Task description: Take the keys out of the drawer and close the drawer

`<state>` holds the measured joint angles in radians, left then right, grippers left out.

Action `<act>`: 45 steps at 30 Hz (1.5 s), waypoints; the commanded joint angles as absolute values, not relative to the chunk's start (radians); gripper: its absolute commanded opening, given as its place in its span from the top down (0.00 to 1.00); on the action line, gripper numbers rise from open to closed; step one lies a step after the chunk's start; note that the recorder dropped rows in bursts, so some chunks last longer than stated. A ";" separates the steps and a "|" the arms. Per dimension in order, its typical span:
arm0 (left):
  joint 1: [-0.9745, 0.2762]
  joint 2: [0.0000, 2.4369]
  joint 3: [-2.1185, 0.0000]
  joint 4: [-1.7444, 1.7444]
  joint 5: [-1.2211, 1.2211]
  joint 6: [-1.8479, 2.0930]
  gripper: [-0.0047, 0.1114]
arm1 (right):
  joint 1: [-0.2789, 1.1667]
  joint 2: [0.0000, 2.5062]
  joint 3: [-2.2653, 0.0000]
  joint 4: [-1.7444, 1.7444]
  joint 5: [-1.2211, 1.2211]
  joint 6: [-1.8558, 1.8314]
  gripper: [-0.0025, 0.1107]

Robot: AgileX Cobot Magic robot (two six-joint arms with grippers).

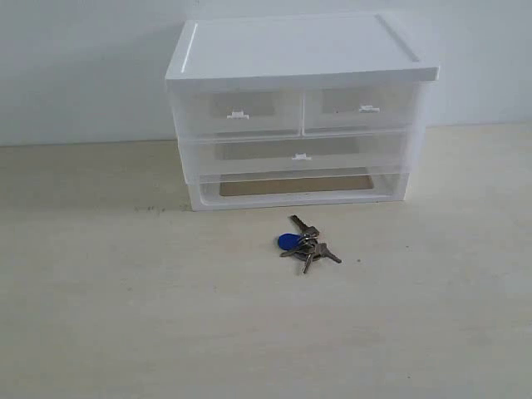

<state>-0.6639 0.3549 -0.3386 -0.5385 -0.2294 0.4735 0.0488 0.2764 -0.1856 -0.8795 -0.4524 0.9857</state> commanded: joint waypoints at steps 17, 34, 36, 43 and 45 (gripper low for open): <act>-0.661 0.287 -0.290 -0.542 -0.141 0.350 0.92 | 0.042 0.111 -0.169 -0.874 -0.351 1.099 0.98; -0.661 0.287 -0.285 -0.542 -0.141 0.350 0.92 | 0.042 0.111 -0.169 -0.874 -0.368 1.099 0.98; -0.661 0.287 -0.274 -0.542 -0.141 0.350 0.92 | 0.042 0.111 -0.169 -0.874 -0.370 1.099 0.98; -0.527 0.285 -0.213 -0.387 -0.037 0.225 0.92 | 0.042 0.111 -0.169 -0.874 -0.375 1.099 0.98; -0.477 0.283 -0.194 -0.325 -0.028 0.162 0.92 | 0.042 0.111 -0.169 -0.874 -0.375 1.097 0.98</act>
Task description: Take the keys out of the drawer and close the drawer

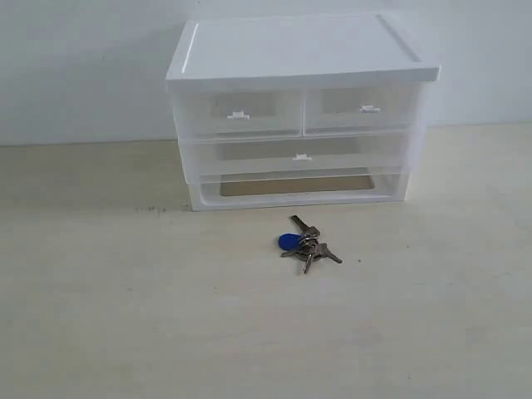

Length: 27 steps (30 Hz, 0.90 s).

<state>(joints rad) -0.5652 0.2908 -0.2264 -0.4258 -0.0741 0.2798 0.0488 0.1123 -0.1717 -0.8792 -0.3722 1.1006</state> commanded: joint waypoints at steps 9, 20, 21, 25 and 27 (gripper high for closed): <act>-0.249 0.073 -0.093 -0.094 -0.014 -0.064 0.92 | 0.042 0.111 -0.169 -0.874 -0.375 1.097 0.98; -0.020 0.001 -0.083 -0.090 0.054 -0.060 0.92 | 0.042 0.111 -0.169 -0.874 -0.375 1.097 0.98; -0.012 0.000 -0.074 -0.088 0.051 -0.060 0.92 | 0.042 0.111 -0.169 -0.874 -0.375 1.097 0.98; 0.001 0.000 0.000 -0.084 0.000 -0.029 0.92 | 0.042 0.113 -0.169 -0.874 -0.375 1.097 0.98; 0.001 0.000 0.000 -0.060 0.008 -0.029 0.92 | 0.042 0.113 -0.169 -0.874 -0.375 1.097 0.98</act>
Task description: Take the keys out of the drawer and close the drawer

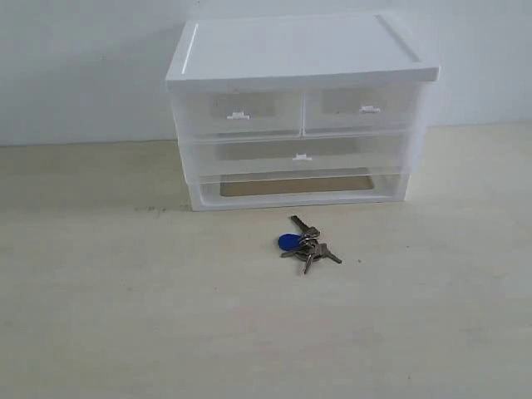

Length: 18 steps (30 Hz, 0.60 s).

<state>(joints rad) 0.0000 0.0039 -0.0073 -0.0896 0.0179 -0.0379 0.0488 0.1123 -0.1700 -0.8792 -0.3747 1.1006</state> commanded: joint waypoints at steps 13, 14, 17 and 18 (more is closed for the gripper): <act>0.001 0.000 0.000 0.090 0.299 -0.029 0.92 | 0.042 0.113 -0.169 -0.874 -0.384 1.097 0.98; 0.001 0.000 0.000 0.090 0.299 -0.029 0.92 | 0.042 0.113 -0.169 -0.874 -0.388 1.097 0.98; 0.001 0.000 0.000 0.090 0.302 -0.029 0.92 | 0.042 0.113 -0.169 -0.874 -0.388 1.097 0.98; 0.001 0.000 0.000 0.090 0.303 -0.029 0.92 | 0.042 0.113 -0.169 -0.874 -0.388 1.097 0.98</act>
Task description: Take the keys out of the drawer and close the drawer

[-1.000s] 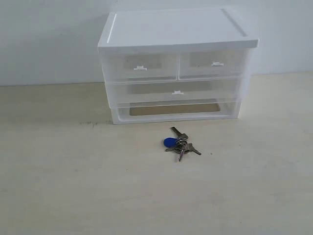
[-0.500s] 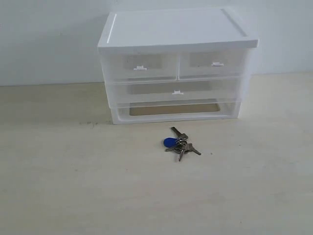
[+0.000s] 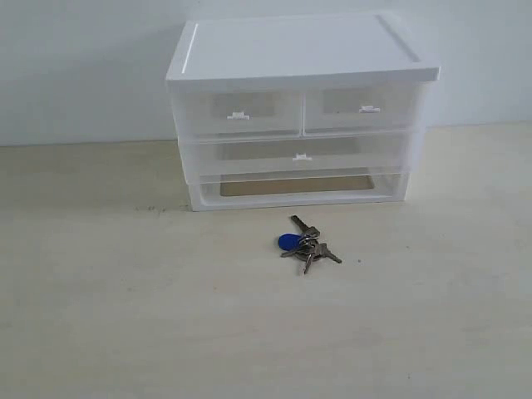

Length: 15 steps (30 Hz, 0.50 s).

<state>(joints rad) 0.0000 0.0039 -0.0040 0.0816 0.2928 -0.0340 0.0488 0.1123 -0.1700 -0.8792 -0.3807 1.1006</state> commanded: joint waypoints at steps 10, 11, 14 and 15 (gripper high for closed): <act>0.030 0.000 0.000 0.090 0.306 -0.026 0.92 | 0.042 0.113 -0.169 -0.874 -0.388 1.097 0.98; 0.030 0.000 0.000 0.090 0.306 -0.018 0.92 | 0.042 0.113 -0.169 -0.874 -0.388 1.097 0.98; 0.030 0.000 0.000 0.090 0.306 0.008 0.92 | 0.042 0.113 -0.169 -0.874 -0.388 1.097 0.98; 0.030 0.000 0.000 0.090 0.306 0.008 0.92 | 0.042 0.113 -0.169 -0.874 -0.388 1.097 0.98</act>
